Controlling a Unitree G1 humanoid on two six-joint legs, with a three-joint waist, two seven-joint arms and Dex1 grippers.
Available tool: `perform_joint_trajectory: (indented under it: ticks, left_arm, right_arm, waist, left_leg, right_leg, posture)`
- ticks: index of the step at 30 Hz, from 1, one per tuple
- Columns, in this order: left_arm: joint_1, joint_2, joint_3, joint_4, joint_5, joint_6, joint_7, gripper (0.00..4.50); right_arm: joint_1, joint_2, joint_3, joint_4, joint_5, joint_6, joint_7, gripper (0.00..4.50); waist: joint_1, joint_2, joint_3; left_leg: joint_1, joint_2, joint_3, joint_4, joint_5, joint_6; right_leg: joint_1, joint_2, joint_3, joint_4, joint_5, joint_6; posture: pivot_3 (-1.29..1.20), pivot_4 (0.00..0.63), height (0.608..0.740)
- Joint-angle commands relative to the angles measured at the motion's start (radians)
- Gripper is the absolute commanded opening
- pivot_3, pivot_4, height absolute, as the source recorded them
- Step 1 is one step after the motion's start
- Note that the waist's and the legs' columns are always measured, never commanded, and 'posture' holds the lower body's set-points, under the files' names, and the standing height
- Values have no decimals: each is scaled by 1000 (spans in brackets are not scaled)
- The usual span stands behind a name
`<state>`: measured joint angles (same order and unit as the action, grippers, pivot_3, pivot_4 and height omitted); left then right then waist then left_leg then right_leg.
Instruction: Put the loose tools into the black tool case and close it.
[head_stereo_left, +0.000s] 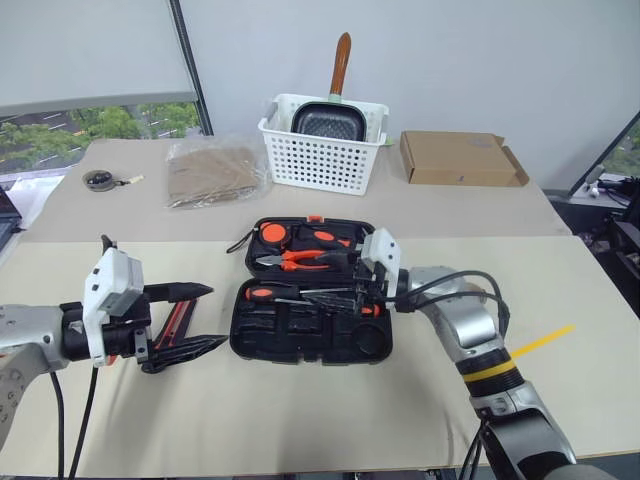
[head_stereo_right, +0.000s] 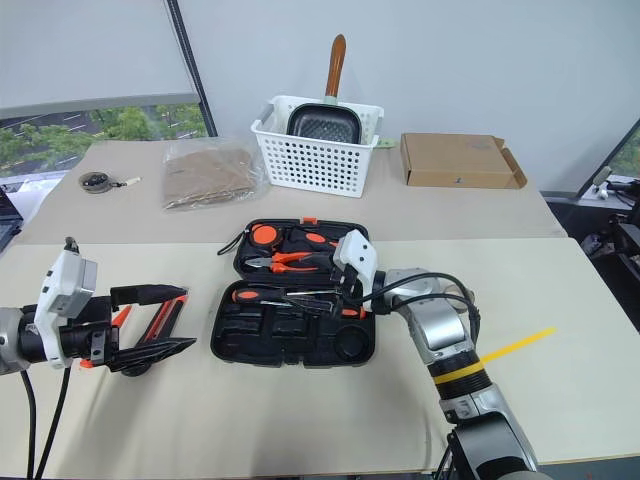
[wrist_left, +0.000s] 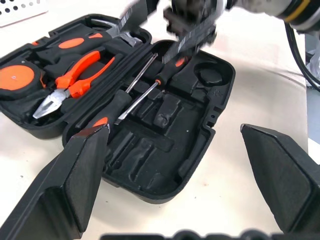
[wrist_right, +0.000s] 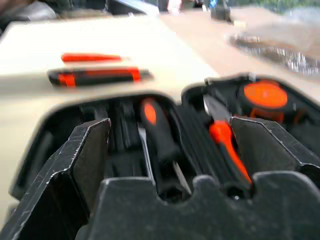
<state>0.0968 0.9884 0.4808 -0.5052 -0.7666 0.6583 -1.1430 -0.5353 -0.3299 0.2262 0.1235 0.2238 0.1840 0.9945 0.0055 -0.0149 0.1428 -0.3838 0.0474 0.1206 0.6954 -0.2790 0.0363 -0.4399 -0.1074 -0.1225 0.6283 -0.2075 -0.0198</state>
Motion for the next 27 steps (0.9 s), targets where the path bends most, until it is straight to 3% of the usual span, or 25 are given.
perform_joint_trajectory:
  ticks: [1,9,13,18,19,21,27]
  left_arm:
    - [-14,17,0,4,4,-20,-13,4500]
    - [-15,12,-17,20,30,-41,-23,4500]
    - [-7,7,-19,25,39,-55,-26,4500]
    - [6,-5,-28,28,47,-71,-24,4500]
    - [7,-6,-28,28,48,-73,-23,4500]
    - [7,-8,-27,30,51,-76,-25,4500]
    - [14,-12,-28,35,59,-86,-28,4500]
  right_arm:
    - [-4,-14,18,58,-54,-91,2,4422]
    - [-15,-30,31,131,-95,-151,26,4422]
    - [-23,-40,3,99,-73,-154,35,3426]
    - [-31,-46,-8,85,-66,-145,32,3426]
    - [-32,-47,-6,87,-69,-145,31,3055]
    - [-32,-49,-4,92,-72,-142,35,2805]
    - [-32,-67,14,99,-90,-148,71,749]
  waist:
    - [-2,0,0]
    - [-8,0,0]
    - [-8,0,0]
    - [-9,0,0]
    - [-9,0,0]
    - [-10,0,0]
    - [-10,0,0]
  left_leg:
    - [0,0,0,0,0,0]
    - [1,1,0,0,1,-1]
    - [1,1,-1,0,1,-1]
    - [1,1,-1,0,1,-1]
    - [1,1,-1,-1,1,-1]
    - [1,1,-1,-1,1,-1]
    - [1,1,0,0,1,-1]
  right_leg:
    - [0,0,0,0,0,0]
    - [0,1,0,1,0,0]
    - [0,1,0,1,0,0]
    - [0,1,0,1,-1,0]
    - [0,1,0,1,-1,0]
    - [0,1,0,1,-1,-1]
    - [0,1,0,1,-1,-1]
  posture:
    - [0,150,700]
    - [0,150,700]
    - [0,150,700]
    - [0,150,700]
    - [0,150,700]
    - [0,150,700]
    - [0,150,700]
